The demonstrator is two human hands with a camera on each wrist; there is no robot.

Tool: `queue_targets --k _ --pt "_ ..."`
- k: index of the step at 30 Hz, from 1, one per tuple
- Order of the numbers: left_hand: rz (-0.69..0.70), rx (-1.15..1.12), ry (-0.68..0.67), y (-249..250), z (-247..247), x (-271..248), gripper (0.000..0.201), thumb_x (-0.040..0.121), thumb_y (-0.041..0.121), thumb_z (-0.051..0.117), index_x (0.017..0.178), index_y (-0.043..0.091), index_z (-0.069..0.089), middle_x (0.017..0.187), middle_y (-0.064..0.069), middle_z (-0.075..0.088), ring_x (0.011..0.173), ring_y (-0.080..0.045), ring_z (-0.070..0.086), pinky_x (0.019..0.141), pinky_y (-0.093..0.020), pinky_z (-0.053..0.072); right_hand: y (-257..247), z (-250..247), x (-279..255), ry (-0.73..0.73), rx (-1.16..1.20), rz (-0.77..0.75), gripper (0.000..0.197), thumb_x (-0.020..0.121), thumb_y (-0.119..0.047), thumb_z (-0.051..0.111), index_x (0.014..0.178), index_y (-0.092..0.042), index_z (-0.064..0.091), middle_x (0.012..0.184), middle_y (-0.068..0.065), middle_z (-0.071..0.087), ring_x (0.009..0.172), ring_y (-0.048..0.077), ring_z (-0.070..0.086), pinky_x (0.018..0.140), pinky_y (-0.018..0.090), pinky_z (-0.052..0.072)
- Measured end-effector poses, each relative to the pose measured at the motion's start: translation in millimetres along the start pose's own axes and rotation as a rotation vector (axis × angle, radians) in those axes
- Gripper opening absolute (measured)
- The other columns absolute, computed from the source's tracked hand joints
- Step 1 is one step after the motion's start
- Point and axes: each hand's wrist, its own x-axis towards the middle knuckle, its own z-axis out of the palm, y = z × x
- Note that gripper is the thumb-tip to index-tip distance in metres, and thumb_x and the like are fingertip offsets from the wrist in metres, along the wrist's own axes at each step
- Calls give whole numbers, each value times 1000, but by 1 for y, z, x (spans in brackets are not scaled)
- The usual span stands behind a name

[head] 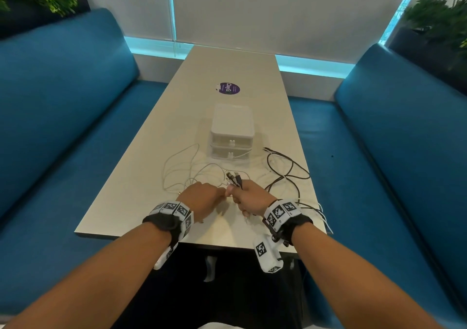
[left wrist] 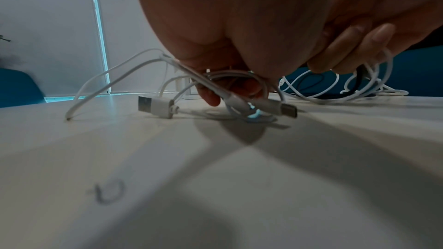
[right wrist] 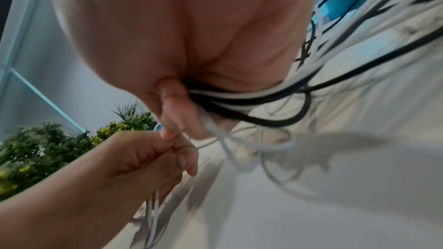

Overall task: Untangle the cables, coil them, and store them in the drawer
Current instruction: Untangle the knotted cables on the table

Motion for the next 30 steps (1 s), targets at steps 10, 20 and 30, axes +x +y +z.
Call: queue_targets --k 10,20,30 --pt "-4 -44 51 -2 1 -1 27 107 33 36 117 26 60 80 -1 70 68 -20 67 64 -33 52 13 11 13 218 -666 -207 22 97 -26 46 104 -11 61 99 12 67 92 31 62 71 34 44" --pt "-82 108 18 -16 -11 -7 29 107 38 36 102 21 59 81 1 66 65 -20 58 65 -35 50 24 -2 16 253 -995 -153 26 102 -38 40 106 -18 56 92 9 63 82 31 62 68 38 51" --pt "-112 165 28 15 -7 7 33 105 32 34 102 17 63 93 -8 71 85 -30 65 68 -33 38 24 -3 17 430 -885 -105 25 101 -33 41 108 -13 54 95 13 64 87 35 61 66 36 46"
